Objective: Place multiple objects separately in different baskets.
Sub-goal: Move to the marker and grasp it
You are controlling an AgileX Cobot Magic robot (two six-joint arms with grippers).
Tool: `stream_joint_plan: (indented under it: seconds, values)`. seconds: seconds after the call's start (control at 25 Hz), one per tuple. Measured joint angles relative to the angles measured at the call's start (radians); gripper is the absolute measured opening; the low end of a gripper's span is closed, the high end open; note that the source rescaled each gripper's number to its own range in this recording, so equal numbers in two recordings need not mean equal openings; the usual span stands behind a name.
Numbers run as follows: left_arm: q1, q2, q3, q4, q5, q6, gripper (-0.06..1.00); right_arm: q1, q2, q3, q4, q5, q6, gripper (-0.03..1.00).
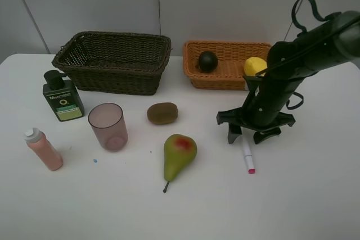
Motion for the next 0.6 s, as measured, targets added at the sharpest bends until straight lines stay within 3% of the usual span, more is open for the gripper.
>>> stream_joint_plan:
  seconds: [0.12, 0.2, 0.6]
  values:
    - [0.0, 0.0, 0.0, 0.0, 0.0, 0.0, 1.0, 0.0, 0.0, 0.0, 0.0, 0.018, 0.0, 0.14]
    - [0.0, 0.0, 0.0, 0.0, 0.0, 0.0, 1.0, 0.0, 0.0, 0.0, -0.001, 0.029, 0.0, 0.01]
    - [0.0, 0.0, 0.0, 0.0, 0.0, 0.0, 1.0, 0.0, -0.001, 0.0, -0.008, 0.047, 0.0, 0.0]
